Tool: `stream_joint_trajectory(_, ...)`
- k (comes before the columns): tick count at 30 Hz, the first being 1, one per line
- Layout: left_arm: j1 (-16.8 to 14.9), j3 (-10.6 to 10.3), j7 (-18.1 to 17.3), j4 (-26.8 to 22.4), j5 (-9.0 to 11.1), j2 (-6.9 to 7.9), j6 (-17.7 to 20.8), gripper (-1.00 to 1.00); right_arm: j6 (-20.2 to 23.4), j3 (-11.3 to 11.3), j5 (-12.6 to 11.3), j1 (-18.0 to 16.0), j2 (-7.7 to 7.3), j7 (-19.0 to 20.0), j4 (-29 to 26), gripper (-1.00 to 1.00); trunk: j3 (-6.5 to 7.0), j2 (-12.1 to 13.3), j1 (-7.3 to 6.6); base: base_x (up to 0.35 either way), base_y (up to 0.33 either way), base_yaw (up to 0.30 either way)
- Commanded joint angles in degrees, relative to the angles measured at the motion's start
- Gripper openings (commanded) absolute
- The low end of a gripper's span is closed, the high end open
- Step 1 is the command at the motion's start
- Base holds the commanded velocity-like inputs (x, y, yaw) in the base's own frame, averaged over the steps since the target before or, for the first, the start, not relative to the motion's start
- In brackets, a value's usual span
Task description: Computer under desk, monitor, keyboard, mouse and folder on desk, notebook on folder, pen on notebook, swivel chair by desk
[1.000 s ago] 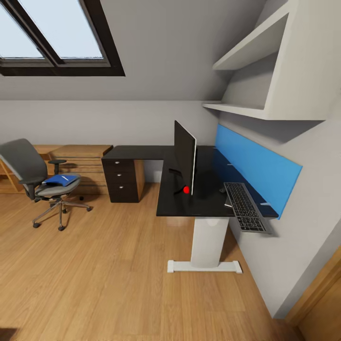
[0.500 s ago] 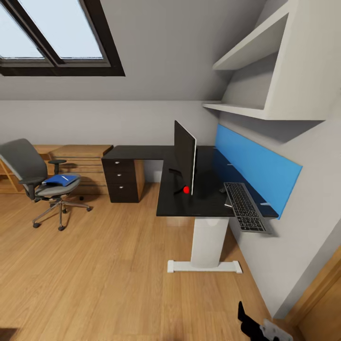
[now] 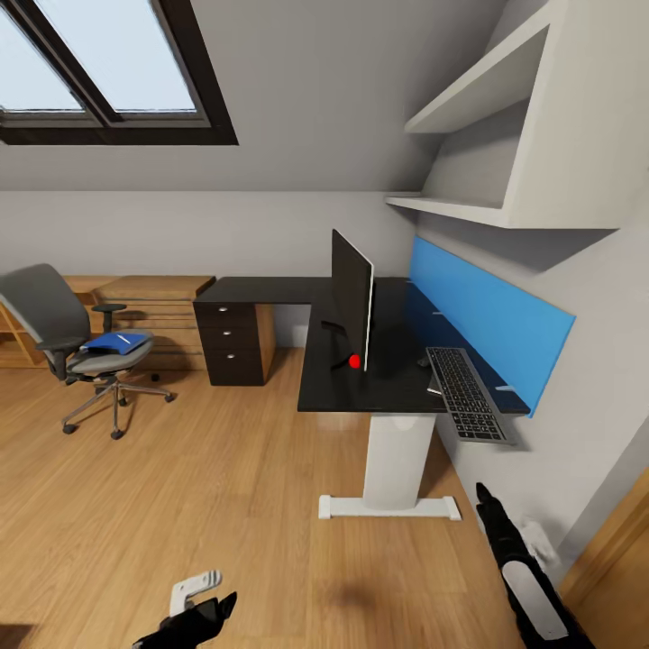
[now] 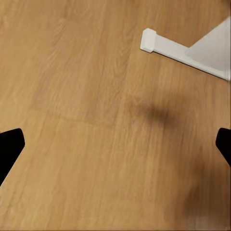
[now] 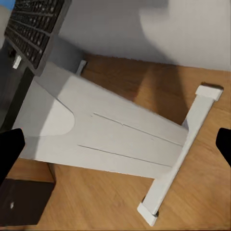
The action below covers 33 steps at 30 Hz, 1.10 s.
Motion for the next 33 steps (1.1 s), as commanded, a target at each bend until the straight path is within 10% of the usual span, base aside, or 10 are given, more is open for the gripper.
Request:
stream_joint_trajectory(1, -0.02, 0.01, -0.06, -0.23, 0.79, 0.0, 0.5, 1.0, 0.26, 0.11, -2.44, -0.63, -0.15, -0.18, -0.26, 1.0, -0.07, -0.03, 0.0, 0.0, 0.0, 0.0)
stream_joint_trajectory(11, -0.02, 0.7, 0.23, 1.6, 2.71, 0.34, 0.36, 1.0, 3.39, -0.67, -5.77, -1.38, -0.1, 1.51, -8.53, 1.0, -1.14, -2.44, 1.32, 0.0, 0.0, 0.0)
stream_joint_trajectory(20, -0.02, 0.65, 0.11, 2.92, 2.62, 0.31, 0.26, 1.0, 14.88, -6.29, -16.41, -1.08, -4.38, 1.48, -14.57, 1.0, -2.76, -6.05, 3.29, 0.0, 0.0, 0.0)
stream_joint_trajectory(33, -0.02, 0.63, 0.19, 5.16, 2.53, 0.25, 0.19, 1.0, 19.25, -9.62, -16.85, -1.08, -4.54, 1.11, -14.08, 1.0, -5.09, -11.26, 6.15, 0.0, 0.0, 0.0)
